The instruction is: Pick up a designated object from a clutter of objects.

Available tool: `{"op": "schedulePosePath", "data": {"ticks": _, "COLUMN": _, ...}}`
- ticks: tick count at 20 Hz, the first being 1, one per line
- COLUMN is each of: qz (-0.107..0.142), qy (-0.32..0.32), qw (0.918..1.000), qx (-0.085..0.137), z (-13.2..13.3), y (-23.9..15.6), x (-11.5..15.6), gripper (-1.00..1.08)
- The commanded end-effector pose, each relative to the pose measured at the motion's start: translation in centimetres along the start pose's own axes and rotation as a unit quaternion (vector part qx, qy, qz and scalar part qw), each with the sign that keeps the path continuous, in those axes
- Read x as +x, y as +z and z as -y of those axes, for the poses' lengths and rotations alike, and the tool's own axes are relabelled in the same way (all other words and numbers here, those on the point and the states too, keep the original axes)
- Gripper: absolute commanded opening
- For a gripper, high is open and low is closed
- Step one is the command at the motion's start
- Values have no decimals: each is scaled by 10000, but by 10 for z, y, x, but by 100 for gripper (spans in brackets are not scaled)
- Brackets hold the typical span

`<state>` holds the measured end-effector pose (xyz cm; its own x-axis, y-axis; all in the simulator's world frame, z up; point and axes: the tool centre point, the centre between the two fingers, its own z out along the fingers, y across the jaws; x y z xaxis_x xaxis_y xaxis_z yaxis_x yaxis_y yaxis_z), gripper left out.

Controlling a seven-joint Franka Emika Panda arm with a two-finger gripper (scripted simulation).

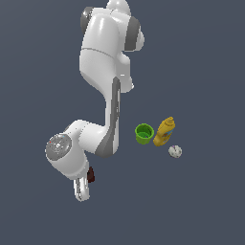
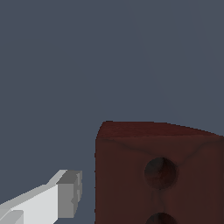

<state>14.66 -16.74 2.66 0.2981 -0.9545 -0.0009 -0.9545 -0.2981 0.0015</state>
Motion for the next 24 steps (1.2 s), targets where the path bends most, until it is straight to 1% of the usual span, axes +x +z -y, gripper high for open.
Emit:
{"op": "schedulePosePath", "data": {"ticks": 1, "qz": -4, "qy": -1, "qw": 10000, "qx": 8, "z": 1, "y": 0, "x": 0, "gripper": -100}}
{"op": "schedulePosePath", "data": {"ticks": 15, "qz": -2, "qy": -2, "qw": 10000, "qx": 5, "z": 0, "y": -2, "x": -1, "gripper": -100}}
{"op": "schedulePosePath", "data": {"ticks": 24, "qz": 2, "qy": -2, "qw": 10000, "qx": 6, "z": -10, "y": -20, "x": -15, "gripper": -100}}
